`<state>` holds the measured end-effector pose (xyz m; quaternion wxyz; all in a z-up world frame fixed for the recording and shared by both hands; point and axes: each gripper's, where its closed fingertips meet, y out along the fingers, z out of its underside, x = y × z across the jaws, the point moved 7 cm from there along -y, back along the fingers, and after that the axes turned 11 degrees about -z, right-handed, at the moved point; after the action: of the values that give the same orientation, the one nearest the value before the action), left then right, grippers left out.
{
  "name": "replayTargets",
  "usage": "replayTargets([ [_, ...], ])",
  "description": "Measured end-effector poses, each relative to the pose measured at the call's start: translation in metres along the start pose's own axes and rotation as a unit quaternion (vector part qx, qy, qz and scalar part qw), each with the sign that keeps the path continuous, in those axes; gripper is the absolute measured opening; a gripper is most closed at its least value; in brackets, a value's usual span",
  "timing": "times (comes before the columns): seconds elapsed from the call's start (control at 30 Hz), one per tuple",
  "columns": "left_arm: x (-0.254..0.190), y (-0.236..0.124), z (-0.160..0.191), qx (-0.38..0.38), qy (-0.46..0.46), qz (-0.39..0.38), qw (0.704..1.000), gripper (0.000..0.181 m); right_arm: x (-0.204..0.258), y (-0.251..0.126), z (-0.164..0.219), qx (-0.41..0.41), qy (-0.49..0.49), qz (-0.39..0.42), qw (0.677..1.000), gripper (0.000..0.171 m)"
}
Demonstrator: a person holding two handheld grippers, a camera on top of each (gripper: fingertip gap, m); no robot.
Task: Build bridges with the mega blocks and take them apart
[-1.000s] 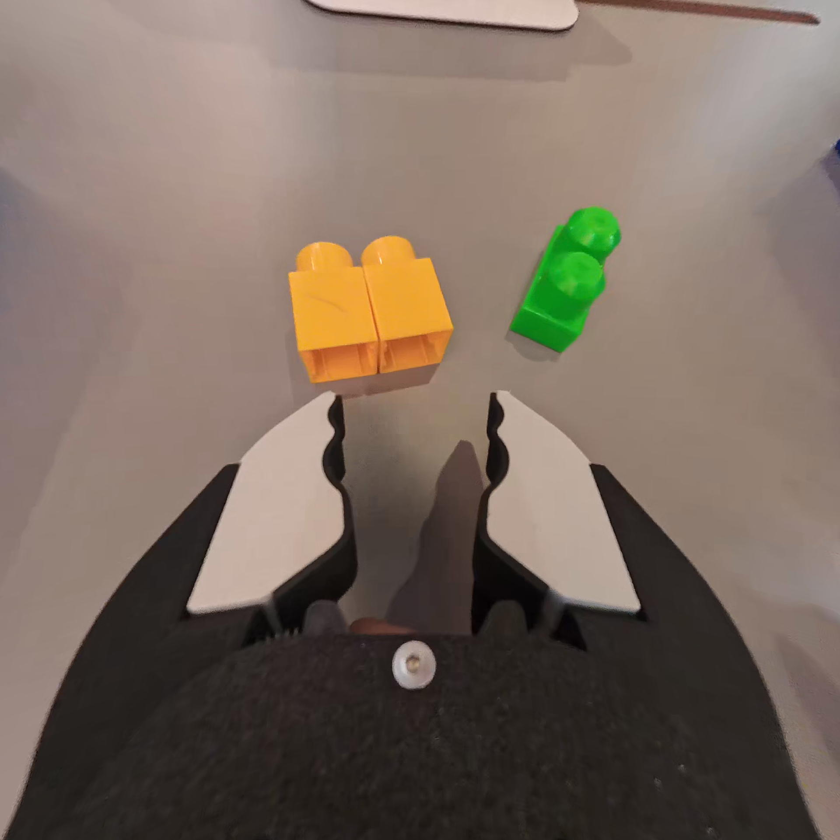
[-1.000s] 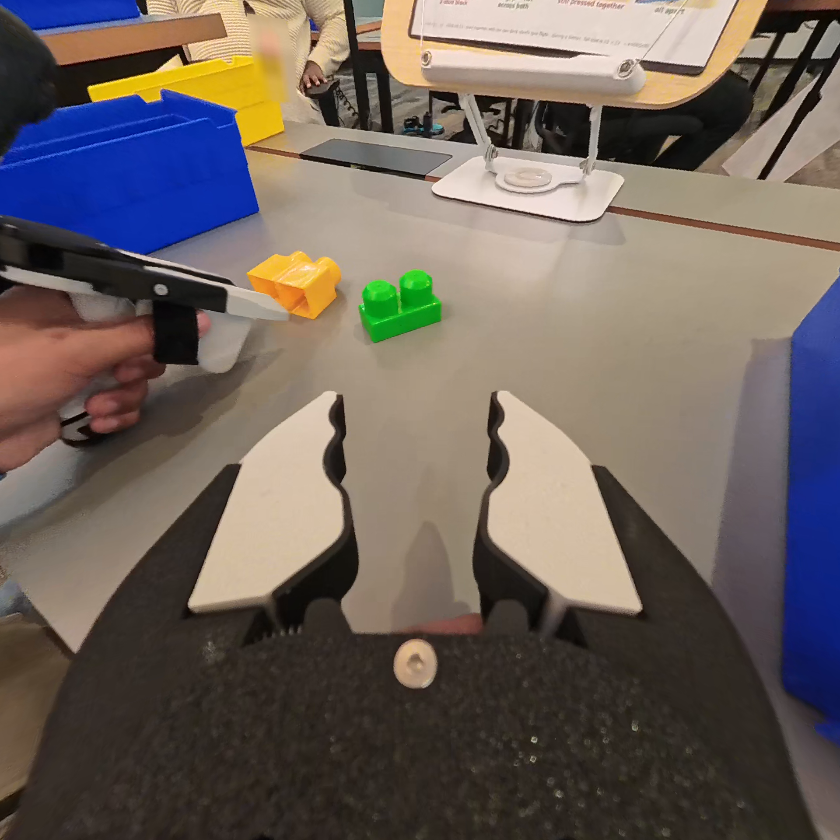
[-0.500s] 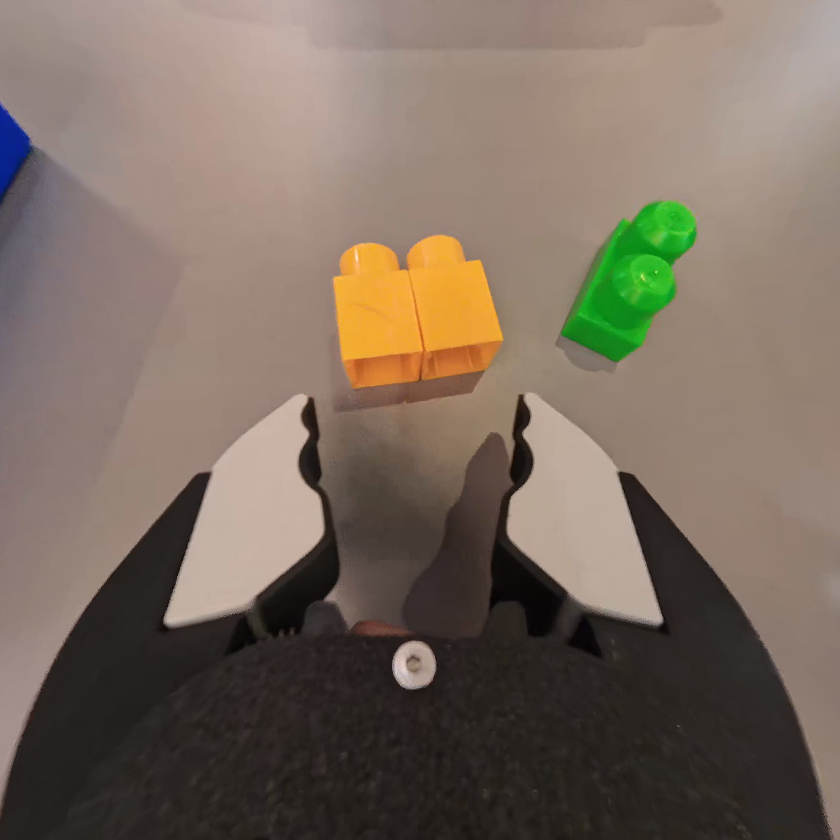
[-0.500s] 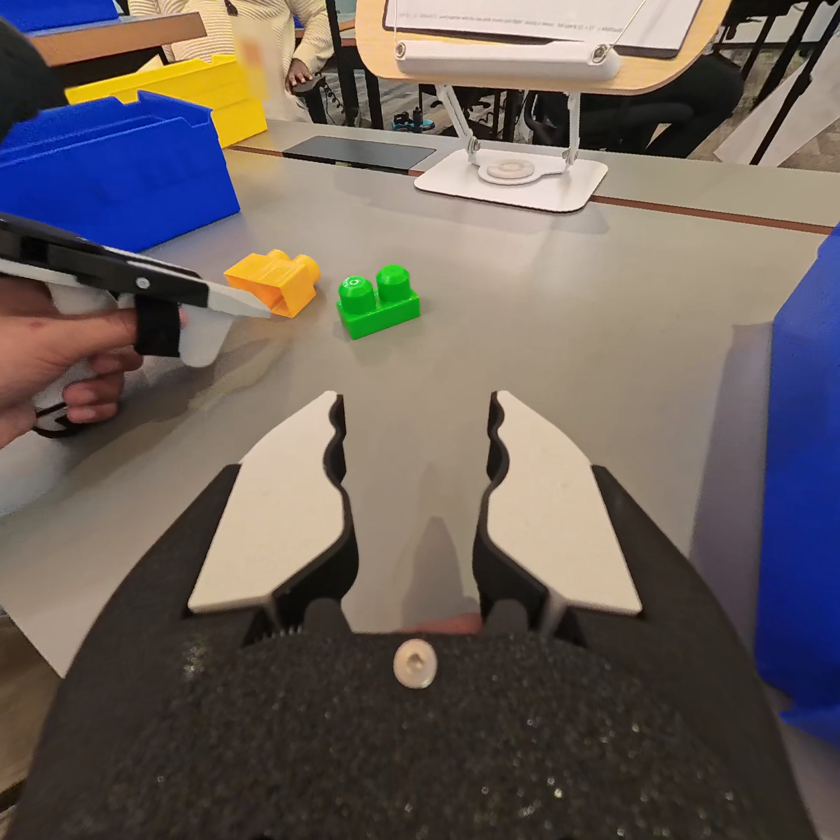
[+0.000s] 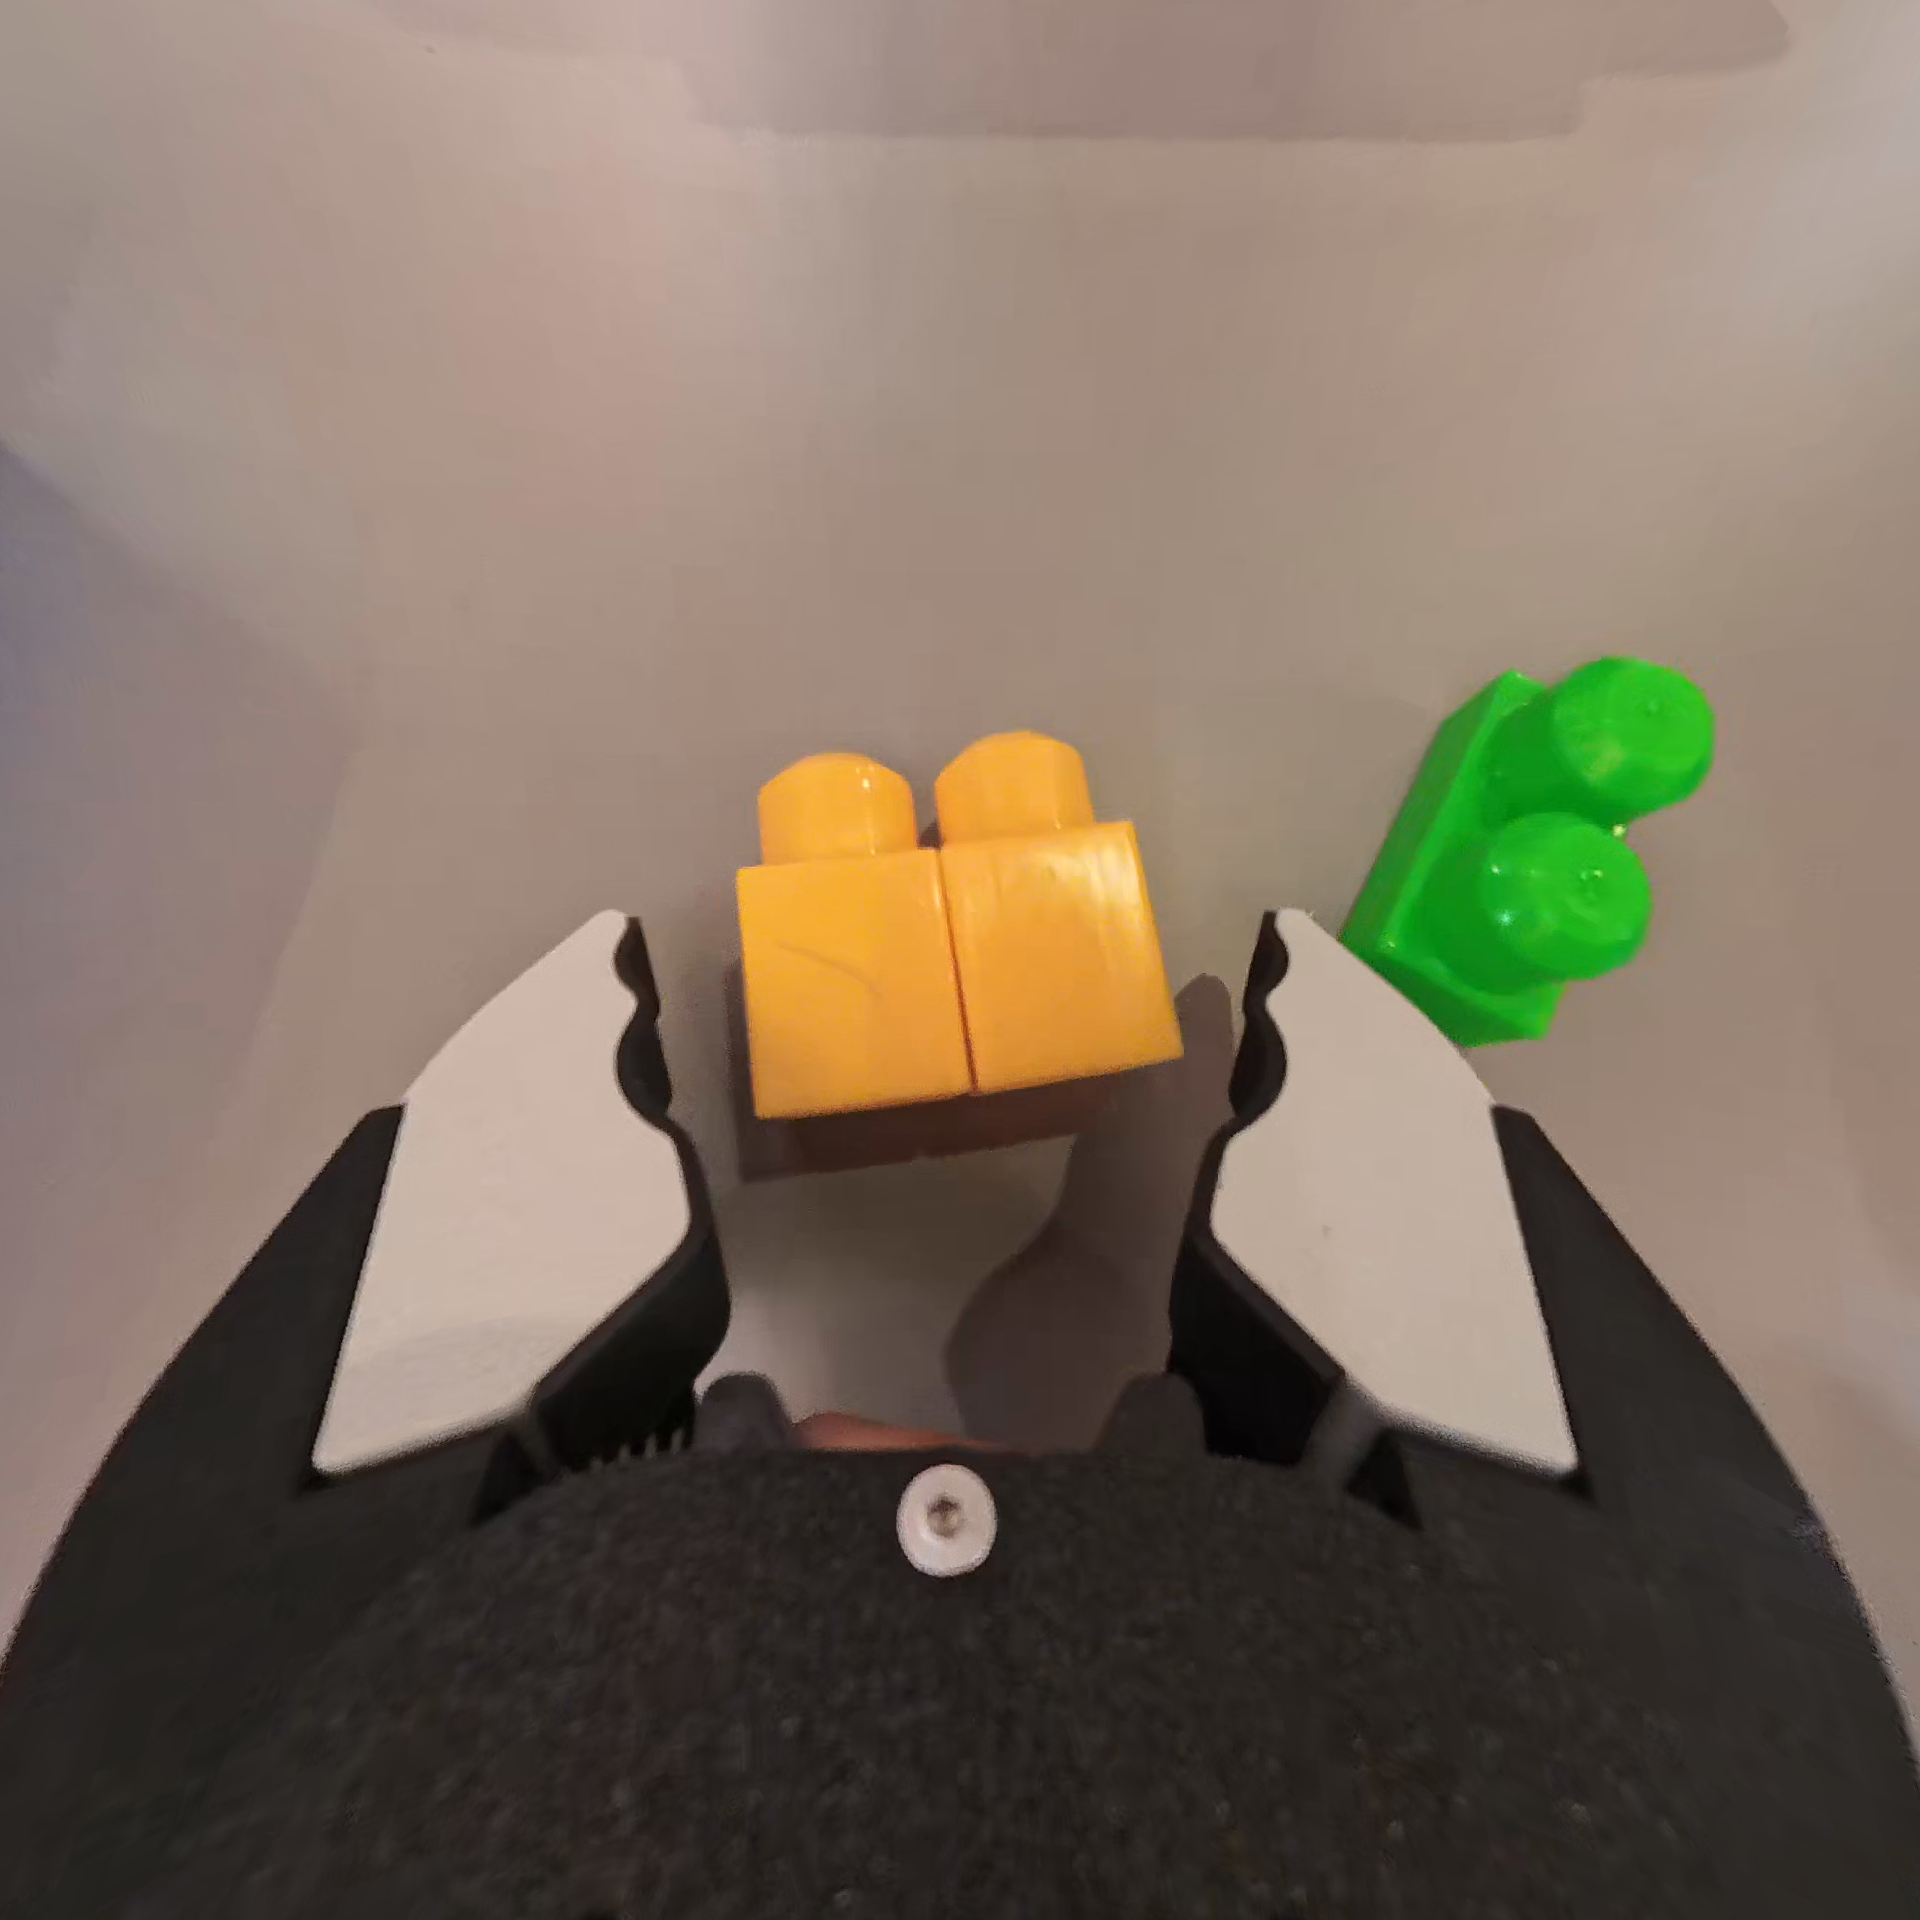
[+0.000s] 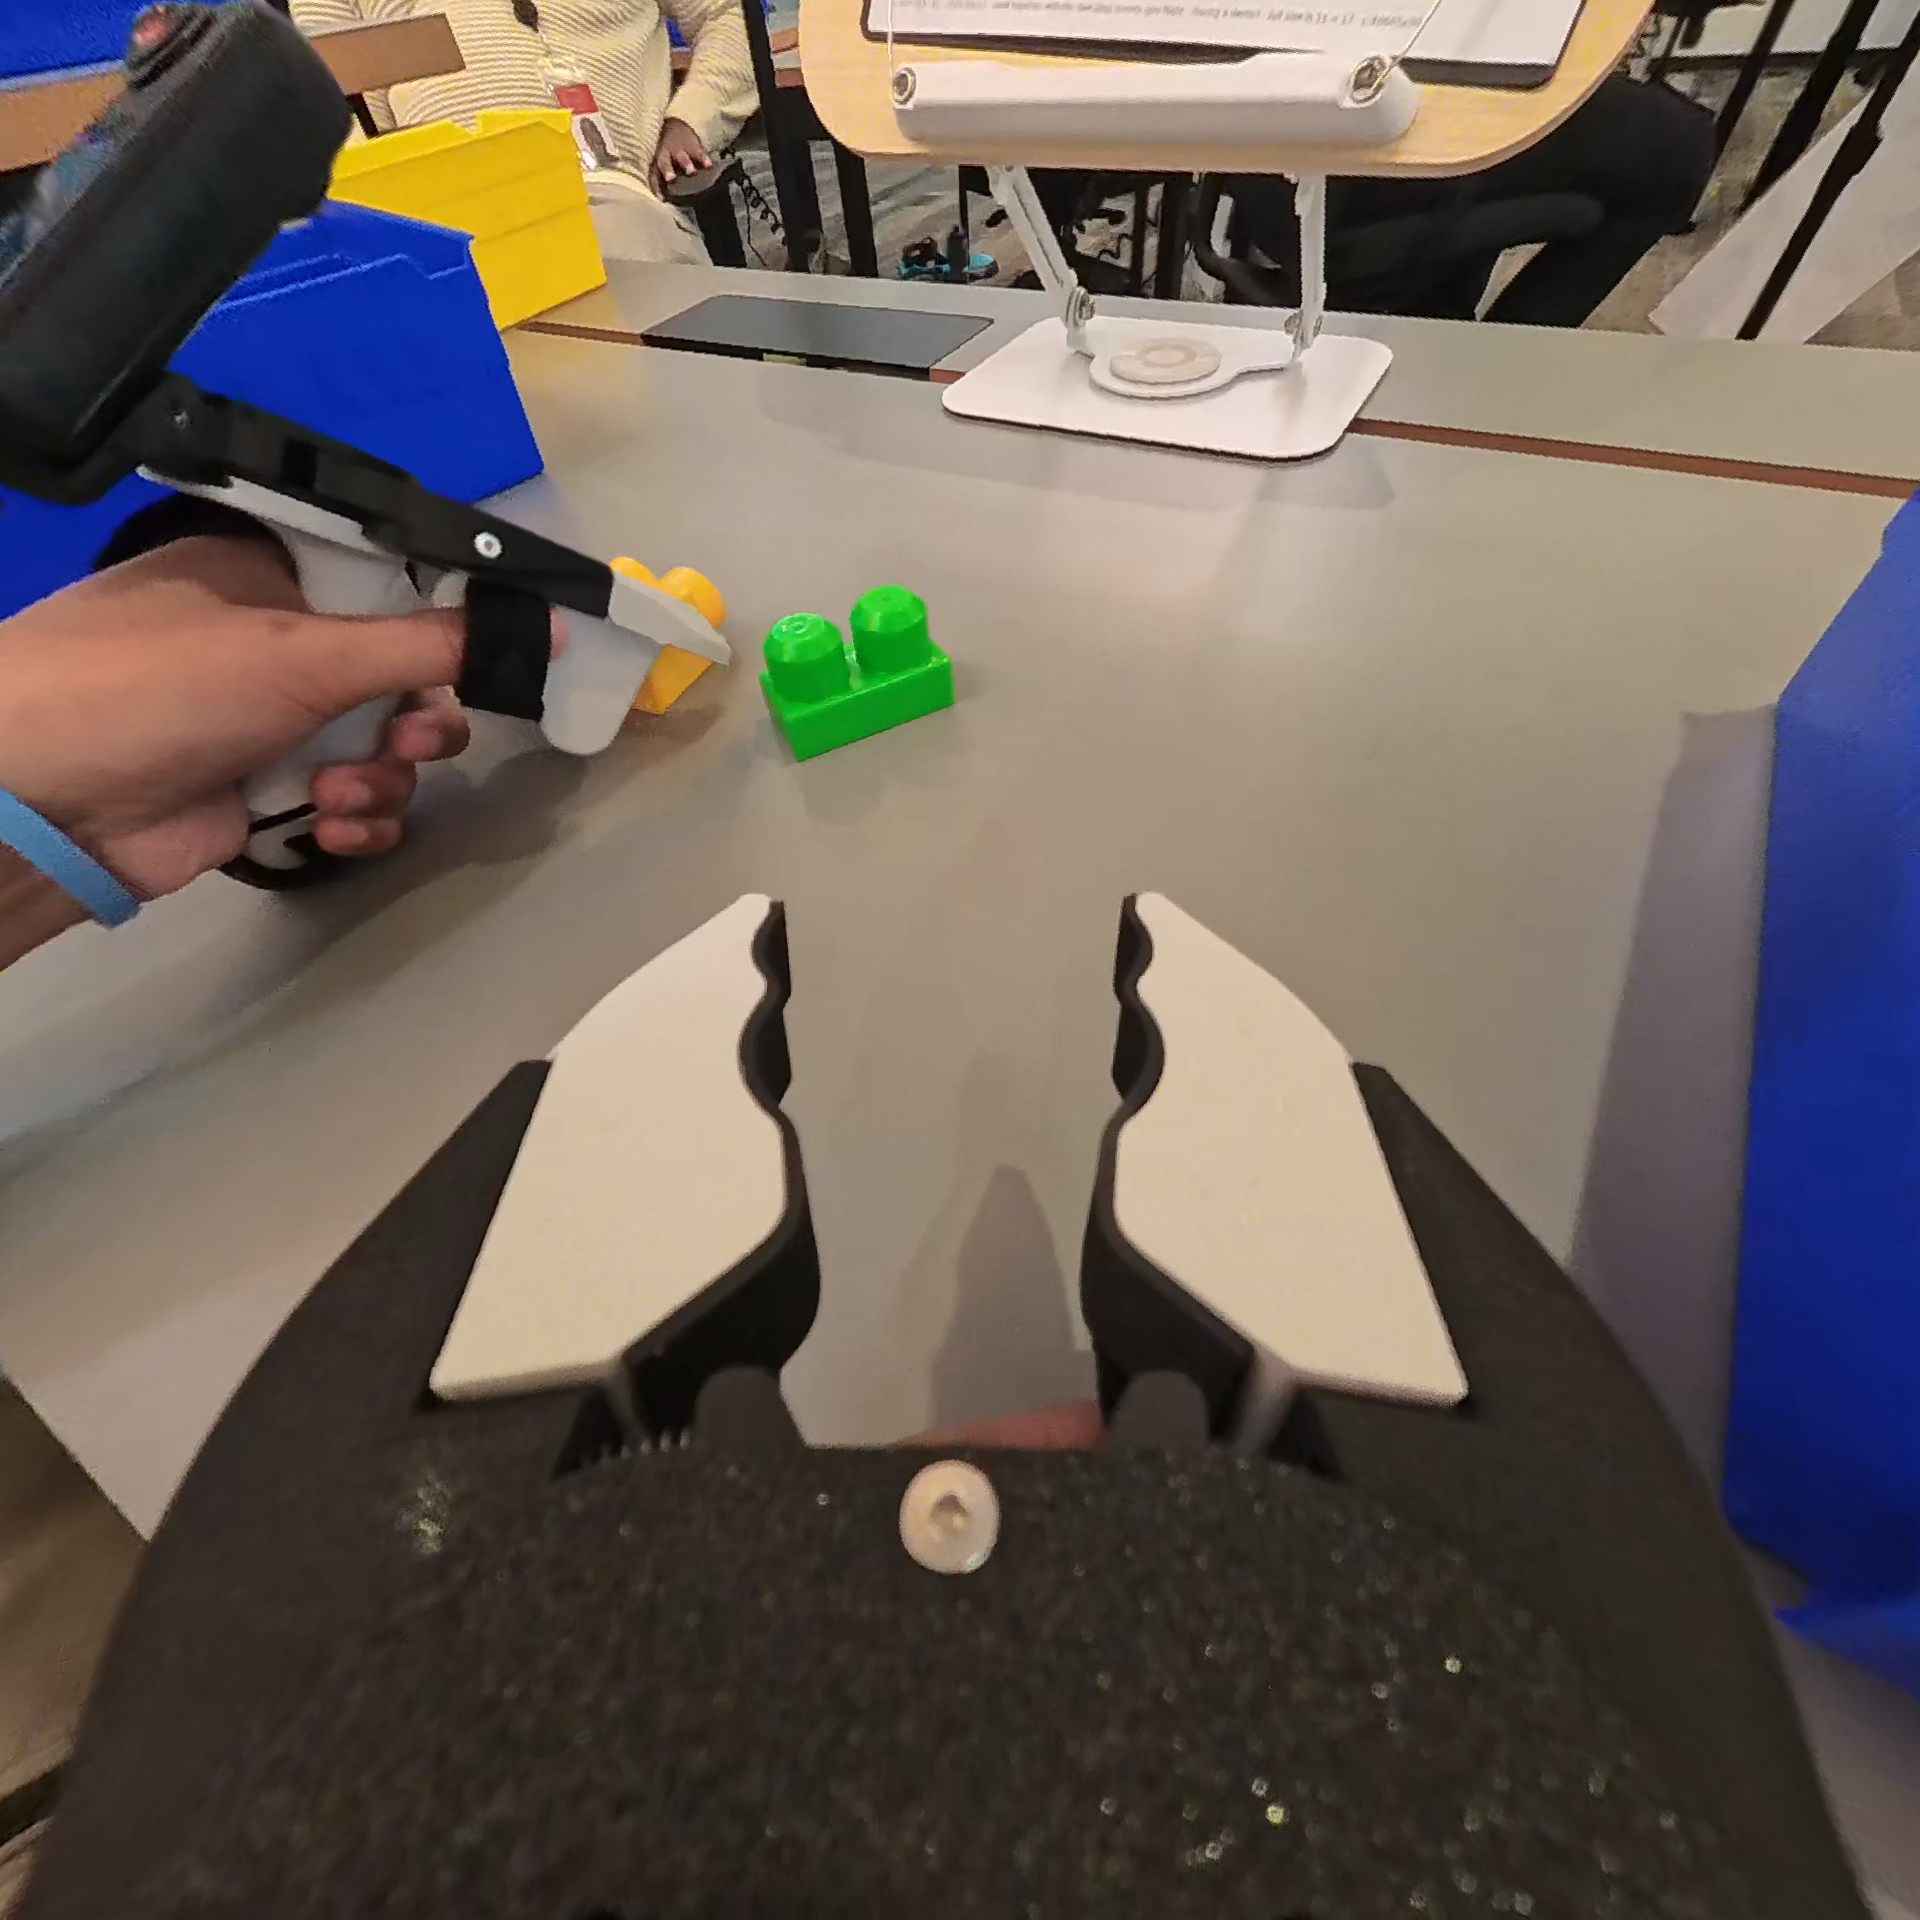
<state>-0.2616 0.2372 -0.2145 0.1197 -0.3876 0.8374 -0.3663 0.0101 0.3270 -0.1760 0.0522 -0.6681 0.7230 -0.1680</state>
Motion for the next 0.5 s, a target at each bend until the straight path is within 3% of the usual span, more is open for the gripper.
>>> replayTargets([
  [0.37, -0.003, 0.013, 0.000, 0.033, 0.030, -0.016, 0.999, 0.103, -0.005, 0.000, 0.004, 0.003, 0.011, -0.003, 1.000, 0.060],
  [0.5, -0.002, 0.012, -0.001, 0.032, 0.042, -0.006, 0.999, 0.088, -0.006, 0.000, 0.004, 0.002, 0.014, -0.003, 1.000, 0.060],
])
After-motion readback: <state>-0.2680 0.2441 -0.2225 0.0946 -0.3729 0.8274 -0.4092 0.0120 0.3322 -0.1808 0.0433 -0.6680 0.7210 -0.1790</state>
